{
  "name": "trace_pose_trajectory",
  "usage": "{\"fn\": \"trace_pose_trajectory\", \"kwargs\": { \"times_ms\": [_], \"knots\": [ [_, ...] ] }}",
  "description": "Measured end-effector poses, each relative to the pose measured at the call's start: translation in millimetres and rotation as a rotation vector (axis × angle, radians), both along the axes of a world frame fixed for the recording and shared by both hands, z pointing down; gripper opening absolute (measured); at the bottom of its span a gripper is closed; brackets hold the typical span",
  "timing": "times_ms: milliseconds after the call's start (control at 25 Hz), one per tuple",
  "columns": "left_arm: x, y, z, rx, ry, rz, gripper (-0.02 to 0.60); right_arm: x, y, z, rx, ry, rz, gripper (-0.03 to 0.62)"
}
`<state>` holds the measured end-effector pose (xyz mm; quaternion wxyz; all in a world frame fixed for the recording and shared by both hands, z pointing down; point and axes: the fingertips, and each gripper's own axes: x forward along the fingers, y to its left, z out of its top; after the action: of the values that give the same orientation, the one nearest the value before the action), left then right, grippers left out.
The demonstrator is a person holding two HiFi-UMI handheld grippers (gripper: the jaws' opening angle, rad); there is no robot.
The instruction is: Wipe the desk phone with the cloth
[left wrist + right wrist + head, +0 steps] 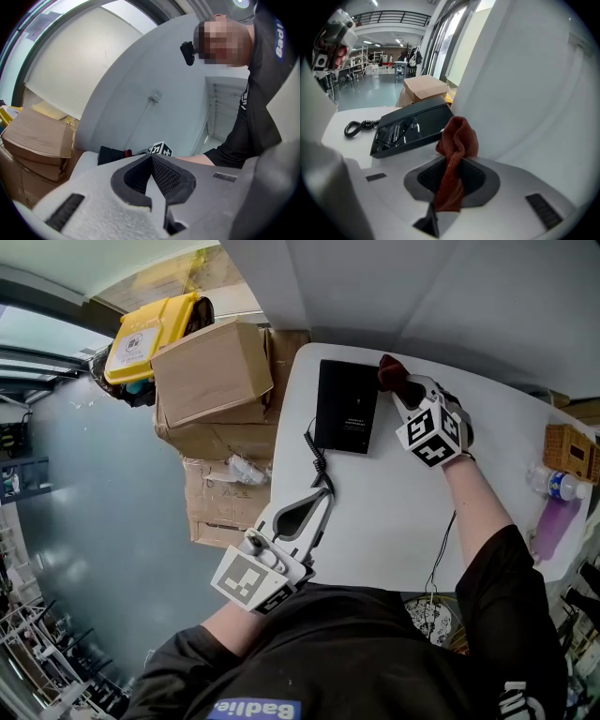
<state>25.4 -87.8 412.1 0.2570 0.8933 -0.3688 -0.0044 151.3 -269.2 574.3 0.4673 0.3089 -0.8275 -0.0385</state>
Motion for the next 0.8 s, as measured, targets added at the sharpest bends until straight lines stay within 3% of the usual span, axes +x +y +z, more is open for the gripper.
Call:
{"fn": "trace_pose_trajectory", "kwargs": {
  "times_ms": [280, 800],
  "knots": [
    [7, 6, 2, -0.012, 0.018, 0.015, 0.014, -6, 41, 25, -0.036, 0.04, -0.056, 0.083],
    [-4, 38, 5, 0.002, 0.034, 0.028, 0.014, -13, 116, 47, -0.018, 0.2, -0.176, 0.083]
  ]
}}
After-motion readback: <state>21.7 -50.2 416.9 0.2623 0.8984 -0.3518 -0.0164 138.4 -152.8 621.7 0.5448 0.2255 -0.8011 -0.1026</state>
